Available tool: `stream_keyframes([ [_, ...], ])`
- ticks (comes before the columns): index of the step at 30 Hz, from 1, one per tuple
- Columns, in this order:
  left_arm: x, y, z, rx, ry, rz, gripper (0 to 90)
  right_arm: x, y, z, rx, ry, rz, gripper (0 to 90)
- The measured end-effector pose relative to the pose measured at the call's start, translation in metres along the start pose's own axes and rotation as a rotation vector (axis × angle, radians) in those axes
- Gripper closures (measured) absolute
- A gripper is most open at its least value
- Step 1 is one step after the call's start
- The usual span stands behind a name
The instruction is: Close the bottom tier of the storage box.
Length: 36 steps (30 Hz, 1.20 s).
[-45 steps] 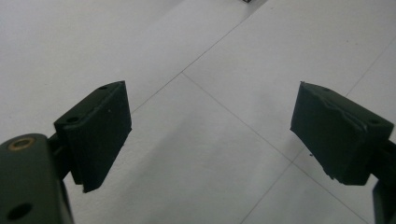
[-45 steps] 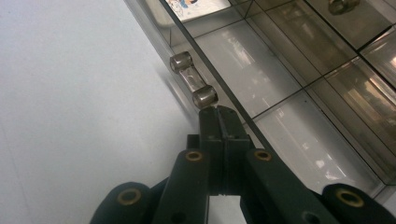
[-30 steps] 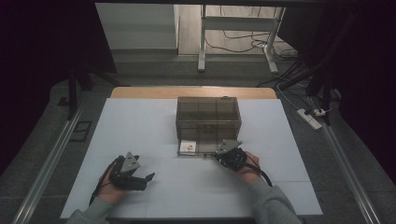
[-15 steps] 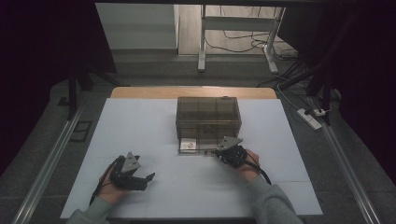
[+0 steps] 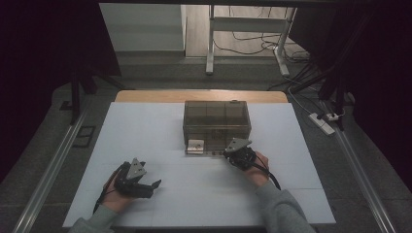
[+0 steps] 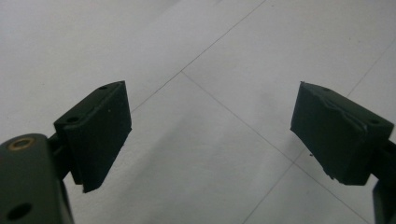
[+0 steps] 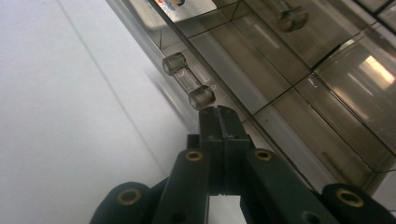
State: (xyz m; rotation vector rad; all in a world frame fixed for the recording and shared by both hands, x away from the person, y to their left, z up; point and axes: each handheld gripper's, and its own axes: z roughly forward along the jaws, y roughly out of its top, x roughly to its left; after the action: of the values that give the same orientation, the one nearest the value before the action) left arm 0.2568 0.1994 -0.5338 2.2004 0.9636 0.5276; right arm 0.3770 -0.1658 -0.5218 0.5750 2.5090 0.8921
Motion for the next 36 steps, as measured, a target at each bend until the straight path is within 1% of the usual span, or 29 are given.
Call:
stream_keyframes([
  [5, 0.0, 0.0, 0.0, 0.003, 0.0, 0.002, 12.4, -0.005, 0.001, 0.004, -0.01, -0.008, 0.013, 89.1],
  [7, 0.0, 0.0, 0.0, 0.003, -0.001, 0.002, 12.4, -0.006, 0.001, 0.006, -0.018, -0.007, 0.033, 89.2],
  [13, -0.001, 0.0, 0.001, 0.004, -0.002, 0.005, 12.4, -0.012, 0.001, 0.01, -0.031, -0.015, 0.067, 89.1],
  [16, -0.001, 0.0, 0.001, 0.006, -0.001, 0.007, 12.4, -0.013, 0.001, 0.012, -0.033, -0.016, 0.067, 89.1],
  [18, -0.001, 0.0, 0.001, 0.004, -0.001, 0.007, 12.4, -0.015, 0.002, 0.013, -0.029, -0.025, 0.066, 89.1],
  [19, -0.001, 0.0, 0.001, 0.004, -0.001, 0.008, 12.4, -0.015, 0.002, 0.014, -0.036, -0.017, 0.073, 89.1],
  [23, -0.001, 0.0, 0.001, 0.004, -0.002, 0.008, 12.4, -0.016, 0.004, 0.018, -0.036, -0.024, 0.074, 89.2],
  [26, -0.001, 0.0, 0.001, 0.004, -0.002, 0.008, 12.4, -0.017, 0.005, 0.02, -0.035, -0.031, 0.078, 89.1],
  [27, -0.001, 0.0, 0.001, 0.004, -0.002, 0.008, 12.4, -0.017, 0.005, 0.021, -0.031, -0.04, 0.075, 89.1],
  [29, -0.001, 0.0, 0.001, 0.005, -0.002, 0.008, 12.4, -0.019, 0.005, 0.022, -0.039, -0.035, 0.083, 89.1],
  [36, -0.001, 0.0, 0.001, 0.005, -0.001, 0.009, 12.4, -0.022, 0.006, 0.026, -0.045, -0.051, 0.099, 89.1],
])
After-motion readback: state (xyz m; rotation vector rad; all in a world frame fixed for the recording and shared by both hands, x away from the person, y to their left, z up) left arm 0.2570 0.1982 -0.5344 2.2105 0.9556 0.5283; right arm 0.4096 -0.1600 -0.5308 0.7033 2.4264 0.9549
